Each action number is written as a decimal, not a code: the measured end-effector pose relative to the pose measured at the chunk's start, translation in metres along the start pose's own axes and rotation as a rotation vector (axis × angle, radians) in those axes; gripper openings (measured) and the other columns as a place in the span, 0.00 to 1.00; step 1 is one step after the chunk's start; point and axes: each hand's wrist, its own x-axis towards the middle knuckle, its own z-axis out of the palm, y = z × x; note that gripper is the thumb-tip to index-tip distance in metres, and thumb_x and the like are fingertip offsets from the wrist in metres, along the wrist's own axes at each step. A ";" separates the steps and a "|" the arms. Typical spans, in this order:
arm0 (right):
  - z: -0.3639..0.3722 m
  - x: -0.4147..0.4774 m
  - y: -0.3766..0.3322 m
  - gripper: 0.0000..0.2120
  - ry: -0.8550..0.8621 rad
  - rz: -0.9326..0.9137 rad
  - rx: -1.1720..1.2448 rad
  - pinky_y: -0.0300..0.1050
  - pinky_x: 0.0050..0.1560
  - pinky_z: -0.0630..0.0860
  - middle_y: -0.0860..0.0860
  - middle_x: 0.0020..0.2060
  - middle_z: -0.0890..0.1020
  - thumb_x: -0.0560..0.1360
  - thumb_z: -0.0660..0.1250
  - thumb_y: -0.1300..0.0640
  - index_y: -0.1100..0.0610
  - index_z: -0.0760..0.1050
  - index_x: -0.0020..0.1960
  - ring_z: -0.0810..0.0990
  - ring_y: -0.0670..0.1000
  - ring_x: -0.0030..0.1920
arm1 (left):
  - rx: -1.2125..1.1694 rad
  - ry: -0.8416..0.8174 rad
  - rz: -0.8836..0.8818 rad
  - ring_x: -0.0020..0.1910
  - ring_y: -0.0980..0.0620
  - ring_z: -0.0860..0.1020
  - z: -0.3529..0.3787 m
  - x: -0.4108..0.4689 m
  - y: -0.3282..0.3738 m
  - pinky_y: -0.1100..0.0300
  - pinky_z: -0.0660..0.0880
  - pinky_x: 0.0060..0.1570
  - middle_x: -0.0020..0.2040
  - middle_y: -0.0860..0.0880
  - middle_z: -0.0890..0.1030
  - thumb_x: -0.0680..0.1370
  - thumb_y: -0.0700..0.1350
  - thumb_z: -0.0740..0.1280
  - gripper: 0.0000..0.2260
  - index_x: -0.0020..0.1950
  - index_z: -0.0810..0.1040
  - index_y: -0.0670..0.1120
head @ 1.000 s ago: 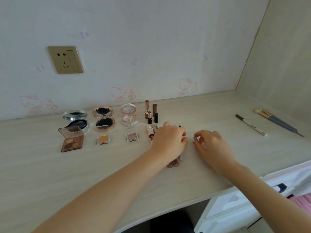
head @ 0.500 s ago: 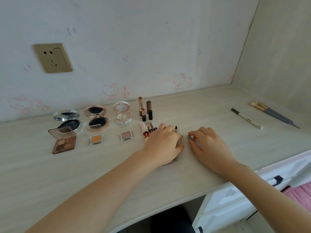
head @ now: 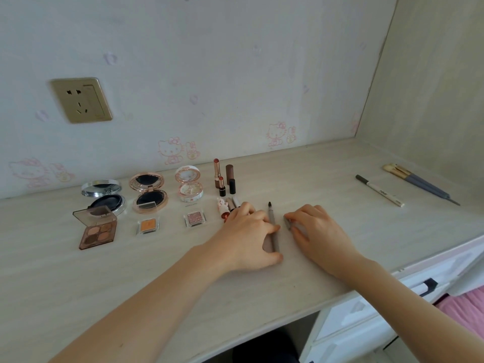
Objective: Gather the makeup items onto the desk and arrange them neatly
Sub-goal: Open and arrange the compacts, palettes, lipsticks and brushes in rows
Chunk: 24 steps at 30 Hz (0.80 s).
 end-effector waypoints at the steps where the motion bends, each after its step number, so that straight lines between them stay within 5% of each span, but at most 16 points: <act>1: 0.002 0.002 0.000 0.11 0.002 -0.003 0.007 0.49 0.44 0.77 0.51 0.47 0.80 0.73 0.67 0.63 0.57 0.80 0.55 0.77 0.56 0.45 | 0.004 0.008 -0.003 0.61 0.50 0.61 0.000 0.000 0.000 0.59 0.58 0.59 0.59 0.54 0.73 0.72 0.61 0.65 0.28 0.70 0.70 0.53; 13: 0.016 0.023 -0.015 0.09 -0.031 -0.019 0.115 0.48 0.50 0.76 0.53 0.47 0.82 0.76 0.64 0.61 0.58 0.80 0.53 0.77 0.55 0.52 | 0.029 0.104 -0.113 0.62 0.50 0.64 -0.001 0.005 -0.007 0.56 0.65 0.63 0.61 0.53 0.74 0.71 0.59 0.66 0.24 0.62 0.77 0.47; 24: 0.001 0.025 -0.007 0.15 -0.071 0.040 0.068 0.43 0.56 0.72 0.49 0.54 0.81 0.75 0.68 0.56 0.56 0.77 0.61 0.74 0.51 0.60 | -0.032 0.199 -0.101 0.66 0.53 0.64 -0.005 0.006 0.000 0.58 0.66 0.64 0.64 0.55 0.70 0.75 0.58 0.64 0.24 0.68 0.72 0.48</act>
